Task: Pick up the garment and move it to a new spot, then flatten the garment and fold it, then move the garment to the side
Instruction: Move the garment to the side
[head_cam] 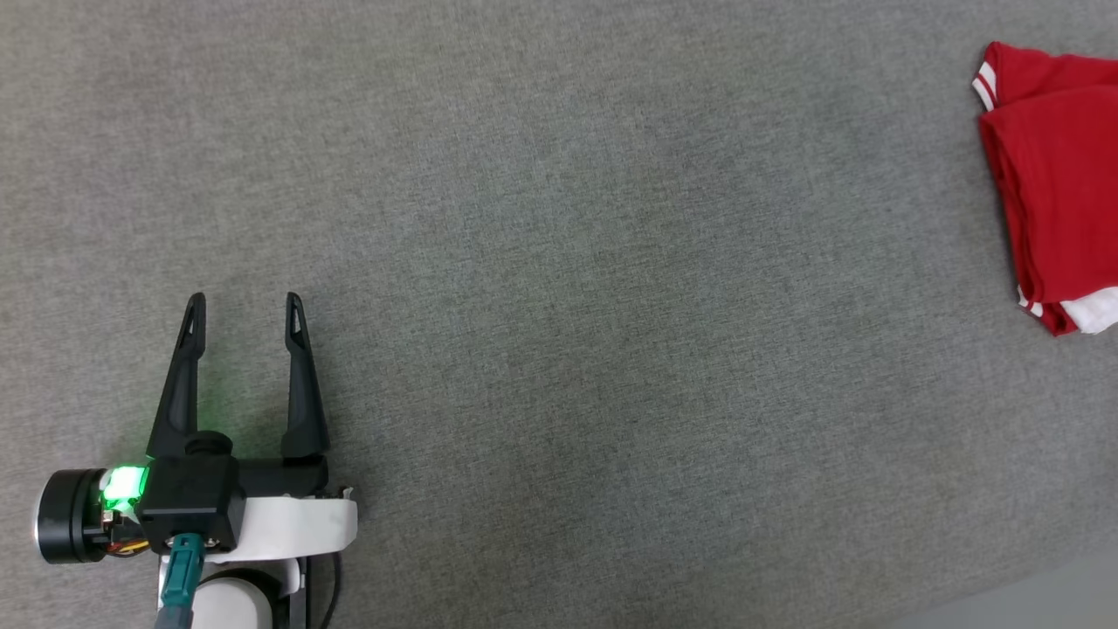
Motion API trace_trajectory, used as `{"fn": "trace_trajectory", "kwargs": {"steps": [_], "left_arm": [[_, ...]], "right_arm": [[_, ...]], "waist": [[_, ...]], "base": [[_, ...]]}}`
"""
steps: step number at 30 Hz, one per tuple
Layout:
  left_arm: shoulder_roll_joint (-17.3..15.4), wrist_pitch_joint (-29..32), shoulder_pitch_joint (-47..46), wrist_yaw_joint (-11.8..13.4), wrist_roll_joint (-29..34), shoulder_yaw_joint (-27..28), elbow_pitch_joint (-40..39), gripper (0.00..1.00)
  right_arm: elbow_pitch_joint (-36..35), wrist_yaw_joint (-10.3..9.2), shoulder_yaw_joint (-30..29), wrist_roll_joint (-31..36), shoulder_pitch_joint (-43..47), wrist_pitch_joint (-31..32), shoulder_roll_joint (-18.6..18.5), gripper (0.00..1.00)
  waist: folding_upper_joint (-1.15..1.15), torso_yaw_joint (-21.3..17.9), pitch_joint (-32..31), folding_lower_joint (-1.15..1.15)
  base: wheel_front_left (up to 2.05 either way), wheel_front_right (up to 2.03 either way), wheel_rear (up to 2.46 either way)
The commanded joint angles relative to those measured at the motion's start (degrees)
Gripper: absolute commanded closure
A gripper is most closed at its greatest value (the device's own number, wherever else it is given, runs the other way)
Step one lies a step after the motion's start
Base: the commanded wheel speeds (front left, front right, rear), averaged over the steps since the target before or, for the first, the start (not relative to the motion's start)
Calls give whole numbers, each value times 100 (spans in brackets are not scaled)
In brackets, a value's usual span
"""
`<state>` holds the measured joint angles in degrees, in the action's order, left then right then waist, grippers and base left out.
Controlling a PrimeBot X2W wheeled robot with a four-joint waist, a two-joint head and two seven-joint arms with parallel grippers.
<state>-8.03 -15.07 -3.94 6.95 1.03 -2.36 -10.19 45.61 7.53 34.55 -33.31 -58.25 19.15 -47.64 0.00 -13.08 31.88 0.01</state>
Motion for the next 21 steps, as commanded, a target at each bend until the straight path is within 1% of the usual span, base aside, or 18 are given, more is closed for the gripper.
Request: {"fn": "trace_trajectory", "kwargs": {"steps": [1, 2, 5, 7, 9, 15, 18, 21], "left_arm": [[14, -12, -16, 34, 13, -23, 1, 0], [24, -12, 16, 57, 4, -33, 5, 0], [58, -12, 125, 125, -29, -82, 20, 0], [83, -12, 177, 170, -60, -113, 24, 0], [117, -12, 252, 212, -82, -131, 21, 0], [226, -12, 536, 289, -153, -201, 34, 0], [255, -12, 682, 323, -175, -207, 51, 0], [290, -12, 793, 312, -205, -245, 95, 0]], "right_arm": [[101, -8, -19, 29, -72, -18, 9, 6], [169, -8, 11, 110, -80, -33, 64, 0], [299, -8, 0, 353, -225, -237, 83, 0], [356, -8, 21, 669, -300, -495, 40, 0], [343, -8, -37, 927, -396, -872, 91, 0], [155, -8, -467, 1655, -444, -2288, 483, 0], [26, -7, -743, 2078, -321, -2988, 786, 0], [-247, -8, -1158, 2424, -95, -3349, 1088, 0]], "waist": [[0, 32, -76, -1], [0, 40, -147, -1], [0, 90, -396, -1], [0, 131, -581, -1], [0, 174, -765, -1], [0, 323, -1254, -1], [0, 422, -1449, -1], [0, 567, -1643, -1]], "base": [[0, 0, 0], [0, 0, 0], [0, 0, 0], [0, 0, 0], [0, 0, 0], [0, 0, 0], [0, 0, 0], [0, 0, 0]]}}
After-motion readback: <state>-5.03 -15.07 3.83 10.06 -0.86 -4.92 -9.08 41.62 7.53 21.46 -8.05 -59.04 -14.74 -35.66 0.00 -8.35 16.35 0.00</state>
